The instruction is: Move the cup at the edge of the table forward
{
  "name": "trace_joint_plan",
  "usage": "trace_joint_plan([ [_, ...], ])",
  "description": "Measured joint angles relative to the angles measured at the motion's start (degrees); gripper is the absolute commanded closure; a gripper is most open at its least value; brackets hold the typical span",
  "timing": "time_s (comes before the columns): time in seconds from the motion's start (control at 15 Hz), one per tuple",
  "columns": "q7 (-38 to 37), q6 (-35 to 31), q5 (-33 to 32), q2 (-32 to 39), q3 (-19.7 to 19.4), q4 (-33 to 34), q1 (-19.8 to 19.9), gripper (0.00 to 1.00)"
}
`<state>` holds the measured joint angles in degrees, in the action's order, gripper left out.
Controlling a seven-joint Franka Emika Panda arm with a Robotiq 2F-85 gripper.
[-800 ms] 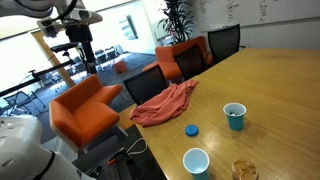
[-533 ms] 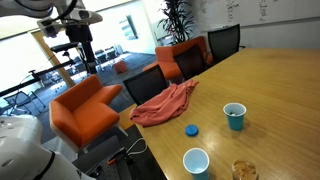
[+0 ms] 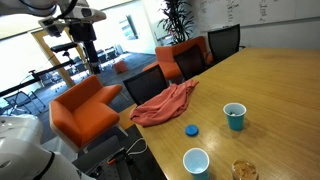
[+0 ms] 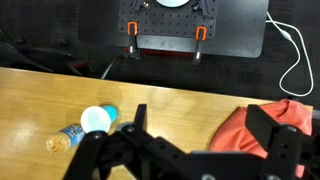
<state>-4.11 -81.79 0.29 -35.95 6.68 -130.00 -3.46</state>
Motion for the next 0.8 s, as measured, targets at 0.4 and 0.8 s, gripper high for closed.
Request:
trace_joint_plan([
  [0.4, -3.1, -8.1, -2.9, 6.3, -4.5, -0.1, 5.3, 0.0],
  [0.8, -3.3, -19.9, -5.8, 17.3, -9.3, -0.4, 9.0, 0.0],
])
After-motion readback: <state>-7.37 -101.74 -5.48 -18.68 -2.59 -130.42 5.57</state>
